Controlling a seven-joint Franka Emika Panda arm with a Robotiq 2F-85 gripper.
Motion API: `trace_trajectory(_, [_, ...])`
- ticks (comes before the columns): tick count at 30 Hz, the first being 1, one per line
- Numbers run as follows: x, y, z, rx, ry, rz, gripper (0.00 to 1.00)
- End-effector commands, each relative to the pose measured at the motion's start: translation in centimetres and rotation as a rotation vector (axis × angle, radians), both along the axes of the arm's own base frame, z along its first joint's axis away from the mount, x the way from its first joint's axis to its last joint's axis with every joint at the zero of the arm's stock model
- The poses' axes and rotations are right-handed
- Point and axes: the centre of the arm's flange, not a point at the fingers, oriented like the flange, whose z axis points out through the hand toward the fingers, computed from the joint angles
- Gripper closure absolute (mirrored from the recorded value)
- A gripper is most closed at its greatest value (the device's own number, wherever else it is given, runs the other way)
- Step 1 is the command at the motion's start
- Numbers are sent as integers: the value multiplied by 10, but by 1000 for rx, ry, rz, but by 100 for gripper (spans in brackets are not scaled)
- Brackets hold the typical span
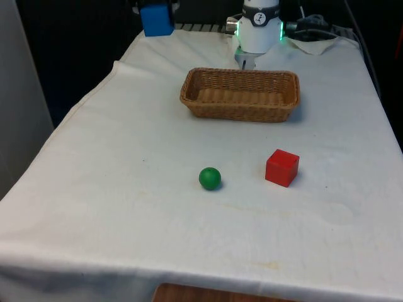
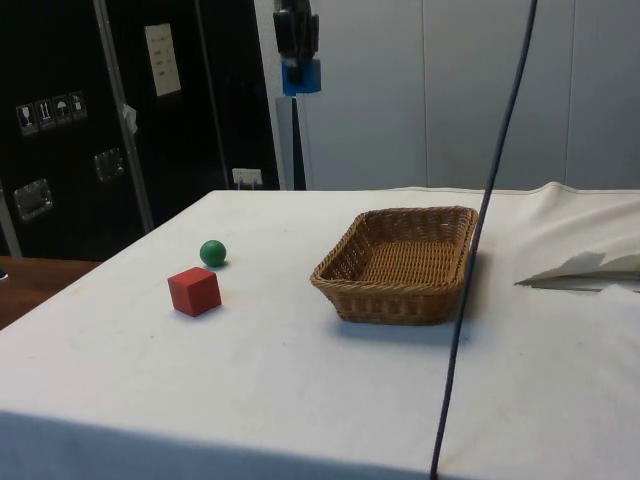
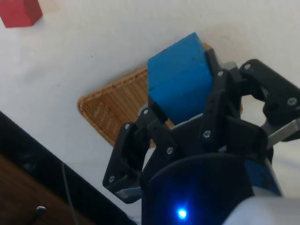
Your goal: Place all non-red objects into the basket.
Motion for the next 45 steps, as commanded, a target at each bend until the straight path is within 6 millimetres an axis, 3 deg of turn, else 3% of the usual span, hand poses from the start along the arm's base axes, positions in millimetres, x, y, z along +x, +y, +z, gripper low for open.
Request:
trace_trajectory(1, [-3, 3, 3, -13, -2, -2, 99])
trace_trajectory(14, [-26, 21, 19, -37, 4, 9, 99])
trace_trajectory(32, [-65, 40, 23, -70, 25, 26, 99])
trace_trajectory(45, [-100, 66, 0, -70, 29, 40, 99])
